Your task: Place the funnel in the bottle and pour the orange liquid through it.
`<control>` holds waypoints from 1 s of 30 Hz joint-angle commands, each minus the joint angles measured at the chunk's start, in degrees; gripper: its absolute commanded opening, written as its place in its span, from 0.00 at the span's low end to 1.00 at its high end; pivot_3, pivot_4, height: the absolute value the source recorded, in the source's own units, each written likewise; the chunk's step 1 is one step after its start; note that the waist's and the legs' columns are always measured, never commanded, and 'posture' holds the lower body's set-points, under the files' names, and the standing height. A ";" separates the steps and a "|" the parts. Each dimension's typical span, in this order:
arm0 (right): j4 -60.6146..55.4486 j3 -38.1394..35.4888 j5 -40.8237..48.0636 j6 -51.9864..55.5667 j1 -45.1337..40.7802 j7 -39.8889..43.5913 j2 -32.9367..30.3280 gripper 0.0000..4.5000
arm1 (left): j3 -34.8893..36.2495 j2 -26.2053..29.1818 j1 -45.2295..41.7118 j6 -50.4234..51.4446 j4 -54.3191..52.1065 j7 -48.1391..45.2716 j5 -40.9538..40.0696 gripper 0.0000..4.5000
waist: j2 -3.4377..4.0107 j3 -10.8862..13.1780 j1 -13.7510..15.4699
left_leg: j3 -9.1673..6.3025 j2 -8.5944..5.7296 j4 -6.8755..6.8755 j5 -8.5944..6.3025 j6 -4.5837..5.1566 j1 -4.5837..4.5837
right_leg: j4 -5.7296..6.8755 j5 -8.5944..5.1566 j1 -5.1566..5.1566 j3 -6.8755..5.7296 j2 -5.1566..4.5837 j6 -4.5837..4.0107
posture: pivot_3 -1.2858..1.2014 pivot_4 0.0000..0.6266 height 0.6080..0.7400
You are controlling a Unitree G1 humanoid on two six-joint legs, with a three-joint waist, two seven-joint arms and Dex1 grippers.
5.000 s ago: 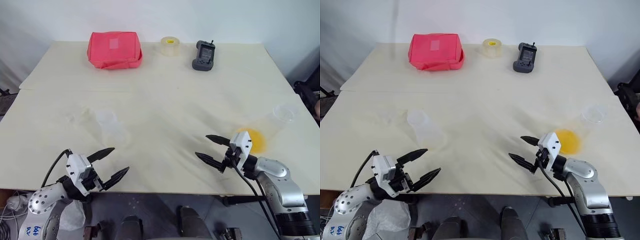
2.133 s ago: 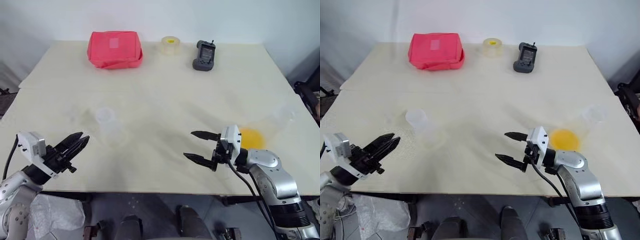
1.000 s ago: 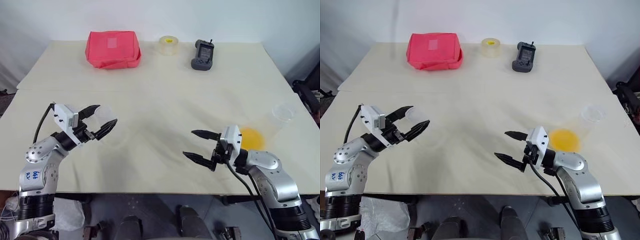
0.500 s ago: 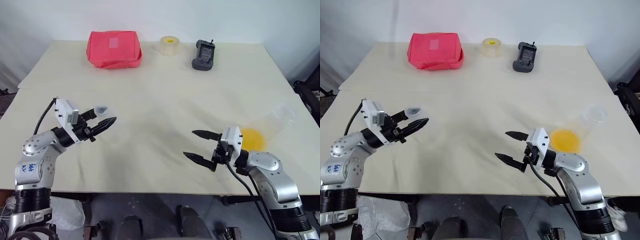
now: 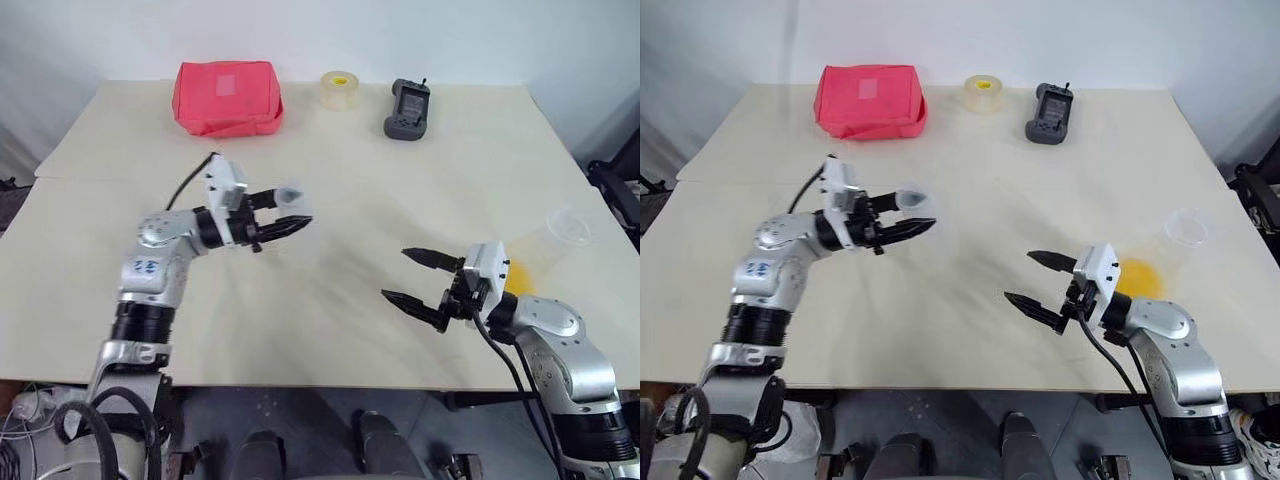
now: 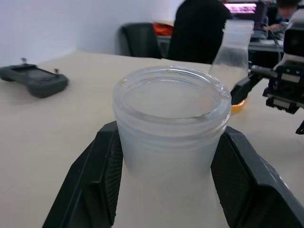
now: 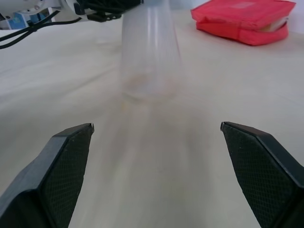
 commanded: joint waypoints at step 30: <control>-1.55 -0.18 -0.28 -2.03 1.13 0.69 -2.22 1.00 | 1.50 2.57 3.34 -0.82 -2.13 -5.97 3.14 1.00 | 0.00 0.00 -0.07 | -0.01 0.01 0.02 0.00 0.01 0.01 | 0.17 0.01 -0.01 0.02 0.00 0.02 | 0.52 0.24 1.00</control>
